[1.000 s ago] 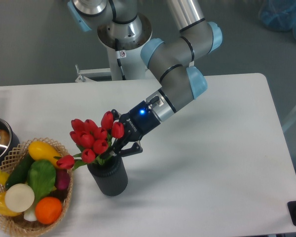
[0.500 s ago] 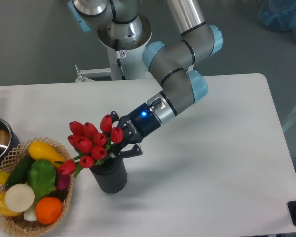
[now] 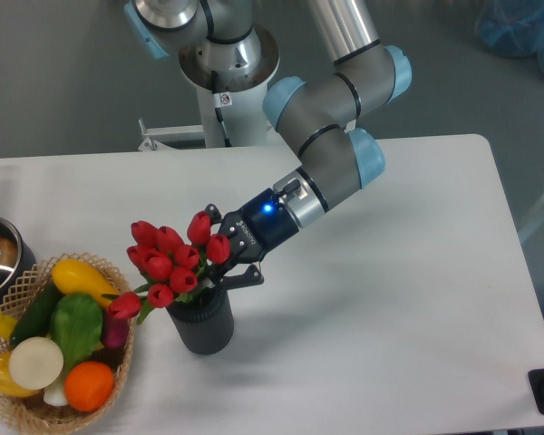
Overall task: Pick up the flowers from the vase
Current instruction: 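Close the gripper on the tulip stems, then lift the gripped tulips up out of the black vase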
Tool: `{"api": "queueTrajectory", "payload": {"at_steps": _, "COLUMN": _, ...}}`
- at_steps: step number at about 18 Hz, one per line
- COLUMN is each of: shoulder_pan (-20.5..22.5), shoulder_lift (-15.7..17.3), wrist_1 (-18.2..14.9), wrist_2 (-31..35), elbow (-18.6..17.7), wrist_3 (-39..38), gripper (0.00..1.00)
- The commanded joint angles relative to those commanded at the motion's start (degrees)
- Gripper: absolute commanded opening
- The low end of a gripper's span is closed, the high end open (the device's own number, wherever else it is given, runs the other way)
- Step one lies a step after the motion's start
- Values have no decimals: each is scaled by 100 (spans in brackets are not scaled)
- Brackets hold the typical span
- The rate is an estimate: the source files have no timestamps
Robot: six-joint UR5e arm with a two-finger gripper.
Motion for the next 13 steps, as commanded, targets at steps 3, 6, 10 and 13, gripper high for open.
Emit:
{"api": "queueTrajectory", "payload": {"at_steps": 3, "shoulder_pan": -9, "shoulder_lift": 105, "wrist_1": 9, "wrist_2": -44, "elbow": 9, "wrist_3": -299, "gripper": 38}}
{"api": "queueTrajectory", "payload": {"at_steps": 6, "shoulder_pan": 17, "shoulder_lift": 281, "wrist_1": 0, "wrist_2": -79, "elbow": 9, "wrist_3": -395, "gripper": 39}}
{"api": "queueTrajectory", "payload": {"at_steps": 10, "shoulder_pan": 70, "shoulder_lift": 474, "wrist_1": 0, "wrist_2": -194, "elbow": 9, "wrist_3": -703, "gripper": 39}}
{"api": "queueTrajectory", "payload": {"at_steps": 13, "shoulder_pan": 106, "shoulder_lift": 580, "wrist_1": 0, "wrist_2": -211, "elbow": 26, "wrist_3": -844, "gripper": 39}}
